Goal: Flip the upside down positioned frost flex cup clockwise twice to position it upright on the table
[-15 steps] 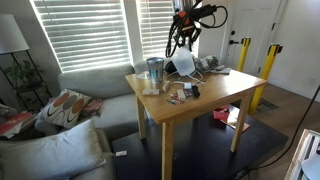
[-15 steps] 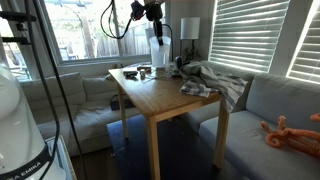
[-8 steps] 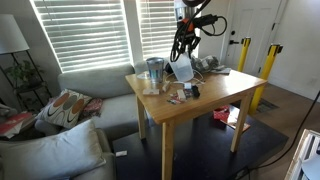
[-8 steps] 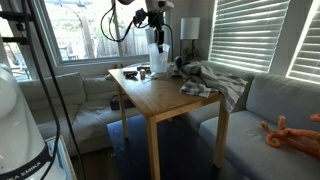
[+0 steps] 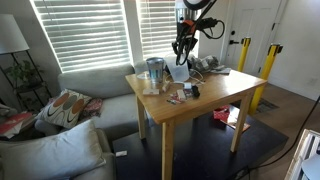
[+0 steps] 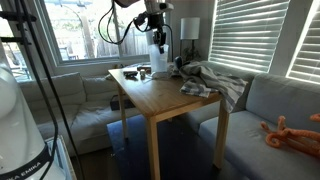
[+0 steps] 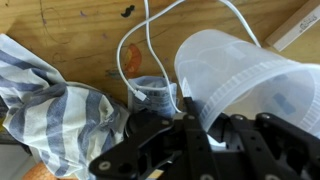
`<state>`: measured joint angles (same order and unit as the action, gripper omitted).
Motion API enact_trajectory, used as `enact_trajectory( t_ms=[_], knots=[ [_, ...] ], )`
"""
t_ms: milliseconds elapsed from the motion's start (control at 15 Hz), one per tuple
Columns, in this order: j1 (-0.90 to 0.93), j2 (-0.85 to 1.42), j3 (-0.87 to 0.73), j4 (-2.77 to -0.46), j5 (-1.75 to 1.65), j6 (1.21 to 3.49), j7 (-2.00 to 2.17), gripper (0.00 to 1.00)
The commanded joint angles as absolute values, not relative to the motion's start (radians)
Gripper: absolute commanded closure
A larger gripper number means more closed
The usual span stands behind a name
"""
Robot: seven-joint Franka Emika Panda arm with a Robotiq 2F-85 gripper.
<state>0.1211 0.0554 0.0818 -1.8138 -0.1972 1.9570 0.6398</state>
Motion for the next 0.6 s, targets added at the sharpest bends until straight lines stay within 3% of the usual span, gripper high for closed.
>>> enact_trajectory(
  t_ms=[0,533],
  knots=[
    [0.111,0.011,0.081,-1.882,-0.166,2.01,0.575,0.66],
    [0.109,-0.101,0.087,-1.959,-0.174,2.049,0.496,0.12]
  ],
)
